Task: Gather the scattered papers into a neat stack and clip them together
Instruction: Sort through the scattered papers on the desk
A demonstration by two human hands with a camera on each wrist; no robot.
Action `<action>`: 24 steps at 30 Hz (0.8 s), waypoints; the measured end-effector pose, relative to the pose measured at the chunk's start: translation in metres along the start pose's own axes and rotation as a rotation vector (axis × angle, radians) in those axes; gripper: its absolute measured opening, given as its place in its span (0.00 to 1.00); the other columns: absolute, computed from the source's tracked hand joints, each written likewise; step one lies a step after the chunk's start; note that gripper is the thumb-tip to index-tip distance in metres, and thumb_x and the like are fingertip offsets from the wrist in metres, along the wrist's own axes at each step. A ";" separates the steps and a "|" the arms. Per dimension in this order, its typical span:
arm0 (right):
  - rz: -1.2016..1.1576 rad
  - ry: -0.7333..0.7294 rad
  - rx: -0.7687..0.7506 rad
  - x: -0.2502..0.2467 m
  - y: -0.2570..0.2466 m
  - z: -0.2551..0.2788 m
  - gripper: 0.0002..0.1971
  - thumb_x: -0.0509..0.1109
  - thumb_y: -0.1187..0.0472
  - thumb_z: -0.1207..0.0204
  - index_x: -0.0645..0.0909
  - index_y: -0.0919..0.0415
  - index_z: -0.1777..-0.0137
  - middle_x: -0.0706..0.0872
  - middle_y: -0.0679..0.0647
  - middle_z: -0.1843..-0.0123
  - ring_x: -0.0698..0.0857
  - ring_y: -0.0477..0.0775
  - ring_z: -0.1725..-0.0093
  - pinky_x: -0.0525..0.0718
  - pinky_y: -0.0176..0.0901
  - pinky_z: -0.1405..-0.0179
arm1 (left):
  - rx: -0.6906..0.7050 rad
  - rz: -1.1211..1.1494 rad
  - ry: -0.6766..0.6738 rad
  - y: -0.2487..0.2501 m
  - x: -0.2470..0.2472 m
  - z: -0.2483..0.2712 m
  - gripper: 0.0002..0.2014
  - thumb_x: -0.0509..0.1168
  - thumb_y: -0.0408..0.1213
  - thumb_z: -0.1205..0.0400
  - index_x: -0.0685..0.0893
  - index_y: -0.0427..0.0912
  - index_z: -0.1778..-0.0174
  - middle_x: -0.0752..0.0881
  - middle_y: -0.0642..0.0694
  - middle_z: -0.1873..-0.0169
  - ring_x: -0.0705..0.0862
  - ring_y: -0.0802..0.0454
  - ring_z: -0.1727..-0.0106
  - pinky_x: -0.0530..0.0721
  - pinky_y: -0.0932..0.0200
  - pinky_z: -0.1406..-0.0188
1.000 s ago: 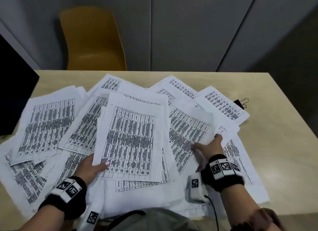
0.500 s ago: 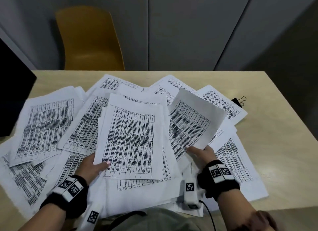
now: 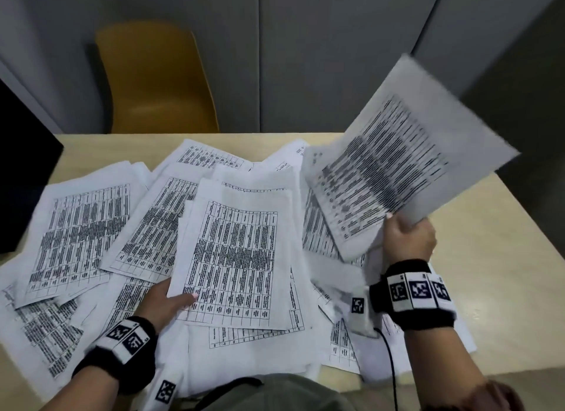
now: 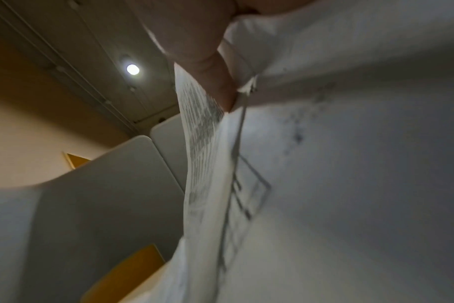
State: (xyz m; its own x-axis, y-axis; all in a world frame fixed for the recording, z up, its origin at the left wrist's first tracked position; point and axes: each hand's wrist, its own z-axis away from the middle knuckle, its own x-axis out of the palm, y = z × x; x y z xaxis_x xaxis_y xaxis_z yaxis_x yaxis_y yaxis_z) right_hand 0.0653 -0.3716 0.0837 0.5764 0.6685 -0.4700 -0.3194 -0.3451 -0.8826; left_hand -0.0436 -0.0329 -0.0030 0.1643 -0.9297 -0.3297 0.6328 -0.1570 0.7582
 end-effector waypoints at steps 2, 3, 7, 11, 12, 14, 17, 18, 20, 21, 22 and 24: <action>-0.130 0.086 -0.051 -0.001 -0.015 0.003 0.14 0.70 0.62 0.26 0.81 0.74 0.48 0.86 0.69 0.54 0.87 0.66 0.54 0.80 0.44 0.57 | -0.008 0.004 0.012 -0.001 0.000 -0.001 0.09 0.69 0.27 0.25 0.82 0.46 0.57 0.88 0.43 0.58 0.84 0.42 0.52 0.77 0.49 0.46; -0.202 0.104 -0.076 -0.001 -0.024 0.006 0.13 0.70 0.63 0.26 0.81 0.75 0.49 0.86 0.67 0.55 0.87 0.59 0.58 0.79 0.39 0.61 | -0.009 0.007 0.015 -0.001 0.000 -0.001 0.08 0.69 0.27 0.26 0.82 0.44 0.57 0.88 0.40 0.57 0.85 0.41 0.51 0.78 0.49 0.46; -0.528 0.095 -0.056 0.008 -0.038 0.017 0.06 0.67 0.71 0.26 0.80 0.76 0.53 0.82 0.60 0.60 0.77 0.28 0.76 0.77 0.25 0.70 | -0.014 0.030 0.015 0.000 0.001 0.000 0.07 0.69 0.26 0.25 0.82 0.37 0.52 0.88 0.36 0.57 0.85 0.39 0.53 0.79 0.52 0.52; -0.679 0.156 0.146 0.018 -0.040 0.025 0.13 0.69 0.68 0.25 0.79 0.73 0.43 0.83 0.60 0.55 0.85 0.46 0.61 0.83 0.33 0.55 | -0.012 0.084 0.006 0.005 0.004 0.006 0.12 0.67 0.26 0.24 0.77 0.42 0.48 0.83 0.50 0.62 0.80 0.46 0.53 0.73 0.52 0.43; -0.695 0.177 0.169 0.019 -0.039 0.023 0.13 0.69 0.67 0.26 0.78 0.71 0.43 0.84 0.59 0.55 0.84 0.50 0.58 0.84 0.35 0.53 | -0.009 0.085 0.014 0.006 0.004 0.007 0.13 0.67 0.26 0.24 0.75 0.44 0.48 0.80 0.52 0.63 0.78 0.47 0.51 0.72 0.50 0.41; -0.764 0.211 0.212 0.018 -0.042 0.015 0.13 0.71 0.66 0.27 0.77 0.68 0.43 0.85 0.58 0.54 0.84 0.49 0.58 0.82 0.26 0.59 | 0.003 0.066 0.013 0.007 0.004 0.009 0.14 0.67 0.26 0.23 0.73 0.46 0.48 0.81 0.49 0.61 0.78 0.46 0.49 0.73 0.47 0.39; -0.832 0.227 0.195 0.019 -0.048 0.006 0.20 0.72 0.68 0.28 0.78 0.73 0.37 0.86 0.63 0.40 0.84 0.49 0.49 0.77 0.16 0.60 | 0.012 0.037 0.015 0.009 0.004 0.009 0.11 0.67 0.26 0.24 0.78 0.46 0.51 0.84 0.47 0.60 0.80 0.46 0.51 0.72 0.53 0.46; -0.804 0.220 0.202 0.021 -0.048 0.006 0.19 0.72 0.67 0.28 0.78 0.74 0.37 0.86 0.62 0.40 0.84 0.50 0.49 0.75 0.15 0.63 | -0.001 0.038 0.017 0.009 0.003 0.009 0.11 0.67 0.26 0.24 0.78 0.46 0.53 0.84 0.47 0.61 0.80 0.47 0.52 0.71 0.53 0.46; -0.731 0.169 0.251 0.026 -0.044 0.014 0.19 0.71 0.66 0.26 0.77 0.73 0.37 0.84 0.57 0.45 0.82 0.51 0.50 0.75 0.16 0.71 | -0.018 0.008 0.016 0.008 0.002 0.008 0.09 0.68 0.27 0.25 0.79 0.47 0.57 0.86 0.43 0.55 0.81 0.46 0.52 0.73 0.52 0.45; -0.707 0.113 0.283 0.029 -0.040 0.020 0.20 0.70 0.65 0.26 0.75 0.72 0.36 0.81 0.56 0.47 0.80 0.51 0.51 0.77 0.22 0.70 | -0.022 -0.007 0.013 0.007 0.002 0.007 0.09 0.68 0.28 0.25 0.80 0.47 0.58 0.87 0.40 0.51 0.82 0.45 0.51 0.73 0.52 0.44; -0.678 0.033 0.329 0.034 -0.031 0.025 0.20 0.69 0.65 0.25 0.73 0.72 0.35 0.79 0.57 0.47 0.78 0.51 0.50 0.77 0.28 0.64 | -0.032 -0.021 0.008 0.005 0.002 0.005 0.08 0.69 0.28 0.25 0.81 0.46 0.57 0.87 0.37 0.47 0.82 0.44 0.49 0.74 0.51 0.44; -0.577 -0.135 0.425 0.042 -0.016 0.039 0.16 0.67 0.67 0.24 0.71 0.72 0.39 0.77 0.58 0.50 0.77 0.54 0.50 0.75 0.36 0.55 | -0.050 -0.020 0.021 0.005 0.002 0.004 0.13 0.68 0.32 0.23 0.80 0.39 0.43 0.81 0.35 0.34 0.80 0.40 0.38 0.73 0.47 0.37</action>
State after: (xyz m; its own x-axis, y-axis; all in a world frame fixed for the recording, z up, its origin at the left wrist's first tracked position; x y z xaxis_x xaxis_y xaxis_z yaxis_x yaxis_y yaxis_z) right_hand 0.0652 -0.3119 0.0780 0.6525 0.7514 0.0988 -0.2725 0.3543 -0.8945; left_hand -0.0433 -0.0364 0.0024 0.1672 -0.9193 -0.3564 0.6730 -0.1577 0.7226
